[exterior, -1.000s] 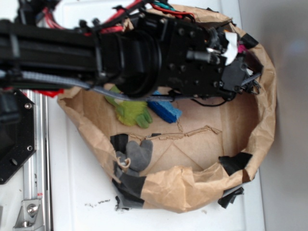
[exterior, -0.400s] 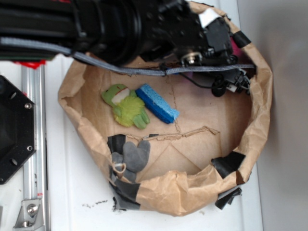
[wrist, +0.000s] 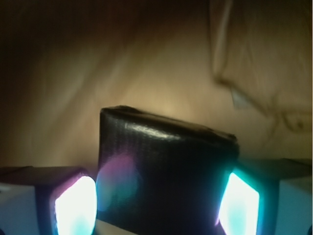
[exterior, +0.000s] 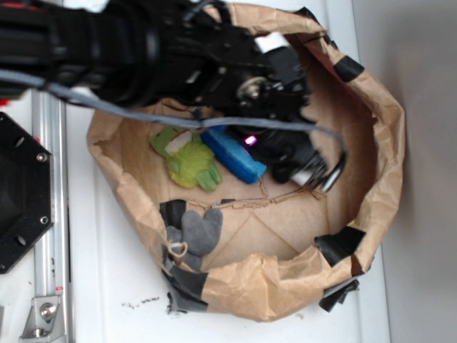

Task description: Grab the black box.

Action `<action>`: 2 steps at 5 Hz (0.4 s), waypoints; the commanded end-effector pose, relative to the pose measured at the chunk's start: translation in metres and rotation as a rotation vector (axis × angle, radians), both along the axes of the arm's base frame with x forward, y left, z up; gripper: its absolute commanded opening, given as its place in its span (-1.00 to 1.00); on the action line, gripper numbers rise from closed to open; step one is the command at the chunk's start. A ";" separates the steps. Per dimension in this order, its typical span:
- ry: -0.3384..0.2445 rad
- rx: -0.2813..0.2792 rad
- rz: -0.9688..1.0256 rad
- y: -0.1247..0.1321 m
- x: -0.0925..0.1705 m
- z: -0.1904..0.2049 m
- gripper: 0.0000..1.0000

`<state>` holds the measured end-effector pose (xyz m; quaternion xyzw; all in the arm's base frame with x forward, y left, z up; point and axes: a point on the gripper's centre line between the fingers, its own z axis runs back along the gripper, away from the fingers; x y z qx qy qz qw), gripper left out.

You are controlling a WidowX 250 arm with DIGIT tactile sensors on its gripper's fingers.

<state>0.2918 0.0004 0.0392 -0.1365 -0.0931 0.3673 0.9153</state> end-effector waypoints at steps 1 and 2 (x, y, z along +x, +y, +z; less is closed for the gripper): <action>-0.161 0.093 -0.268 -0.001 0.006 0.050 -1.00; -0.122 0.191 -0.367 0.006 0.016 0.063 -1.00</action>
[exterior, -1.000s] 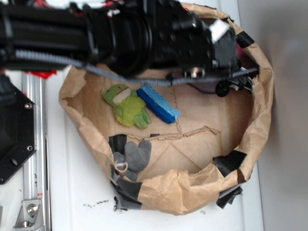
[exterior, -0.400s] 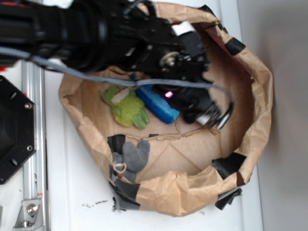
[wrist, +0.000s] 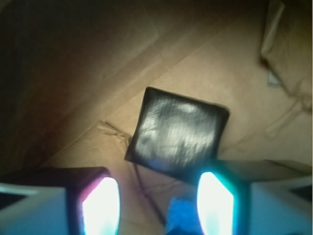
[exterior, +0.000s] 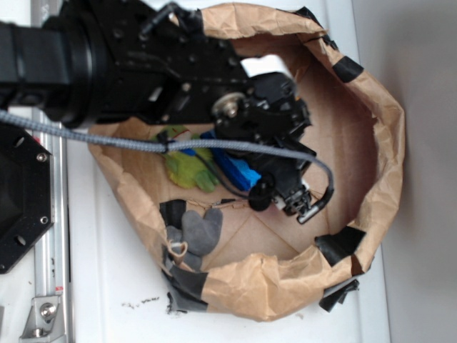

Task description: Grab the black box.

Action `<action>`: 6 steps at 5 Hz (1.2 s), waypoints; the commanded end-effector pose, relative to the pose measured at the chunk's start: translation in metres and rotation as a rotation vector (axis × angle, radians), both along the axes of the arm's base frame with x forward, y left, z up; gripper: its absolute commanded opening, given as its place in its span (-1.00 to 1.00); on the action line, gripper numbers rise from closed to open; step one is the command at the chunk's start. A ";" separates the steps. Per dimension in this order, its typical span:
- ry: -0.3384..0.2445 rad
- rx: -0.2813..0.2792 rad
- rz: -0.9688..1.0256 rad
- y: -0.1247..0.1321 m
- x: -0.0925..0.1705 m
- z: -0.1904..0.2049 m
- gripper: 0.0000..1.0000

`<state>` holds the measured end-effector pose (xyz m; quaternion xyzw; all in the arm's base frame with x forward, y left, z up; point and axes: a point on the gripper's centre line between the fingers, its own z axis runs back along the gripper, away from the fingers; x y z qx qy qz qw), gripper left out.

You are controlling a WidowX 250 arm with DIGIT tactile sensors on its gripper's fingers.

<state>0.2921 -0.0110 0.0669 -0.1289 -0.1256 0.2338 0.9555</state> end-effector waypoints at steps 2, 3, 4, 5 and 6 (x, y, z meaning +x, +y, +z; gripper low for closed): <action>0.026 0.231 -0.039 0.018 0.013 0.038 1.00; 0.087 0.238 -0.011 0.013 0.009 0.033 1.00; 0.139 0.219 0.187 0.009 0.009 0.021 1.00; 0.112 0.177 0.246 0.007 0.009 0.015 1.00; 0.093 0.154 0.305 0.011 0.012 0.009 1.00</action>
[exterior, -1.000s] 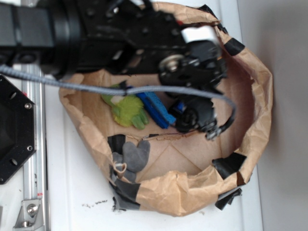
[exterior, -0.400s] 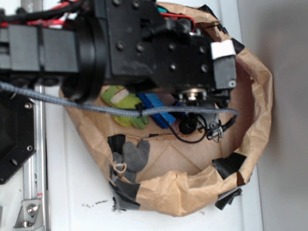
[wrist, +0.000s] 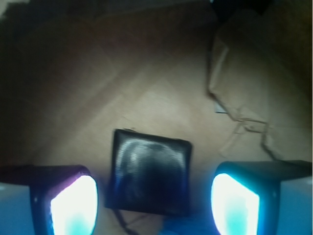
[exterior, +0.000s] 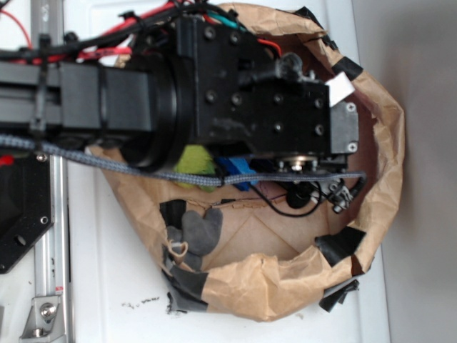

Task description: Grab the black box.

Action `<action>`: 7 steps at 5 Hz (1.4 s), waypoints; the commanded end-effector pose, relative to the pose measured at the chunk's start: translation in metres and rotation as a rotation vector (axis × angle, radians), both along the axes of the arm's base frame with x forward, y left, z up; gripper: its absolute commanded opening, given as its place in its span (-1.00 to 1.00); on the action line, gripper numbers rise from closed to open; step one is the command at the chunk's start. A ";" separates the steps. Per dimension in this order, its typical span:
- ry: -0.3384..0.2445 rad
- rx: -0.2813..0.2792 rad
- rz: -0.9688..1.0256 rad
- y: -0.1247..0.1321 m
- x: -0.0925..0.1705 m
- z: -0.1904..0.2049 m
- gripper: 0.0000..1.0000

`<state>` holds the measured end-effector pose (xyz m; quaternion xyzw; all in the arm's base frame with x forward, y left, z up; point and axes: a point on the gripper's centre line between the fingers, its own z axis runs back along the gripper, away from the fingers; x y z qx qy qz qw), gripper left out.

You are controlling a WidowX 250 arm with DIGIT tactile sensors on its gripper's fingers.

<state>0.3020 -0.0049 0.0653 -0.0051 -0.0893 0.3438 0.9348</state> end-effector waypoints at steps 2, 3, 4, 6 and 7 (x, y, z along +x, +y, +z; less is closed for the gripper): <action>-0.022 -0.039 0.069 0.013 0.003 0.000 1.00; 0.001 -0.020 0.072 0.019 0.001 -0.009 1.00; 0.029 0.005 0.102 0.027 0.004 -0.028 1.00; 0.028 0.007 0.050 0.013 0.005 -0.045 1.00; -0.017 -0.039 0.048 0.013 0.005 -0.032 -1.00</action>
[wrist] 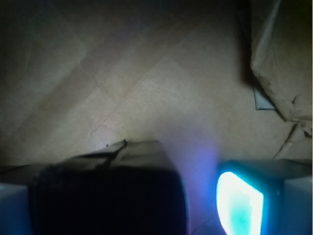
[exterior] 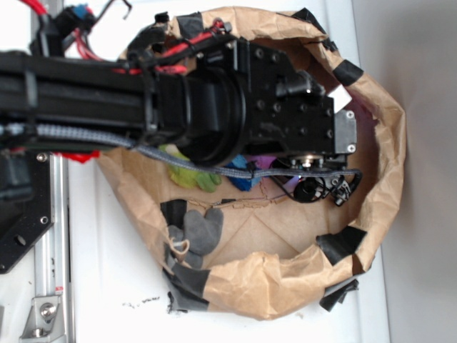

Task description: Grab the black box.

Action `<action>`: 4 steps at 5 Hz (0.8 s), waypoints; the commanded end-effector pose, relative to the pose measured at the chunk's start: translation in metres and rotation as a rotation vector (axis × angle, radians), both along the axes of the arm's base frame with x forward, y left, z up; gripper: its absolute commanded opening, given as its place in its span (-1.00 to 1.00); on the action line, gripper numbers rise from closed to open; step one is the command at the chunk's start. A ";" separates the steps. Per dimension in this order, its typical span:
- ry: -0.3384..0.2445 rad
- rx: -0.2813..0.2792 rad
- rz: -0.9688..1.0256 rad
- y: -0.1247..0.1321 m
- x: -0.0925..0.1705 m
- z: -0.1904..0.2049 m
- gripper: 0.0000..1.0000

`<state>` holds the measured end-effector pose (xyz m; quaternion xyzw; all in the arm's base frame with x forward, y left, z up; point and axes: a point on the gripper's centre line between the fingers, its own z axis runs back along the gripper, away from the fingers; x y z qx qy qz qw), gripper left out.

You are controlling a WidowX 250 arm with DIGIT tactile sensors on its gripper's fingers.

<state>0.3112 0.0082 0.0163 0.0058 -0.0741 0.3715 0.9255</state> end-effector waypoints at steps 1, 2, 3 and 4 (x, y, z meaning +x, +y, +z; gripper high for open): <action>-0.097 -0.065 -0.033 0.006 -0.003 0.038 -1.00; -0.138 -0.103 -0.097 0.015 -0.004 0.063 -1.00; -0.148 -0.084 -0.308 0.019 -0.008 0.095 -1.00; -0.234 0.029 -0.544 0.028 -0.024 0.131 -1.00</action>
